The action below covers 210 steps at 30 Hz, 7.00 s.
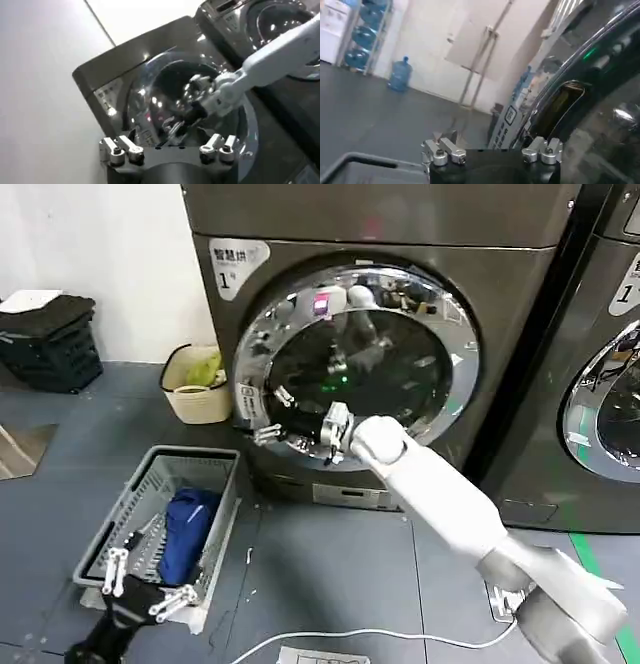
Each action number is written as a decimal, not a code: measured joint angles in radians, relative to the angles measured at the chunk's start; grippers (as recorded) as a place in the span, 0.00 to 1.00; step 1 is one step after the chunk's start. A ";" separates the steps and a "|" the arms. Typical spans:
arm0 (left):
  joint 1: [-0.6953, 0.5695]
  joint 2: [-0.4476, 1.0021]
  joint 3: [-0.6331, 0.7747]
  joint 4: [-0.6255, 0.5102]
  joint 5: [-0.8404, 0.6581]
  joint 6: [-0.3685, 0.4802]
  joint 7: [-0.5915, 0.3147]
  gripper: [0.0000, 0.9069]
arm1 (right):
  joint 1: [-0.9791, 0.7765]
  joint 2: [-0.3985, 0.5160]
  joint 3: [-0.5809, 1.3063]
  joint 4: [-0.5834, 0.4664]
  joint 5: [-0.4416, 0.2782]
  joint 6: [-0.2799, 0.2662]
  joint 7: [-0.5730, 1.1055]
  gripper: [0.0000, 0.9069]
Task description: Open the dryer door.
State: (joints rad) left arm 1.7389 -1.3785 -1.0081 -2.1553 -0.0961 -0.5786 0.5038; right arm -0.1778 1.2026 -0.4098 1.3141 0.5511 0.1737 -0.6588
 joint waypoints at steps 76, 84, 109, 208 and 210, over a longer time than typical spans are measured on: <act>-0.990 0.455 0.884 0.406 -0.149 0.163 0.120 1.00 | -1.181 -0.464 1.341 0.519 0.373 0.020 -0.802 1.00; -1.111 0.413 1.050 0.452 -0.185 0.133 0.120 1.00 | -1.525 -0.273 1.753 0.573 0.380 0.068 -0.801 1.00; -1.423 0.174 1.427 0.674 -0.167 0.094 0.114 1.00 | -1.689 0.312 2.343 0.447 -0.132 0.228 0.130 1.00; -1.012 0.930 1.061 0.324 0.047 0.212 0.117 1.00 | -1.557 0.207 2.548 0.252 -0.556 -0.110 0.860 1.00; -0.967 0.973 1.008 0.332 0.091 0.164 0.123 1.00 | -1.551 0.198 2.533 0.248 -0.560 -0.105 0.857 1.00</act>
State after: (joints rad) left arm 0.7717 -0.4053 -0.0001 -1.8235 -0.0052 -0.4148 0.6268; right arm -1.7287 1.4002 2.1227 1.5618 -0.0089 0.0691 0.1985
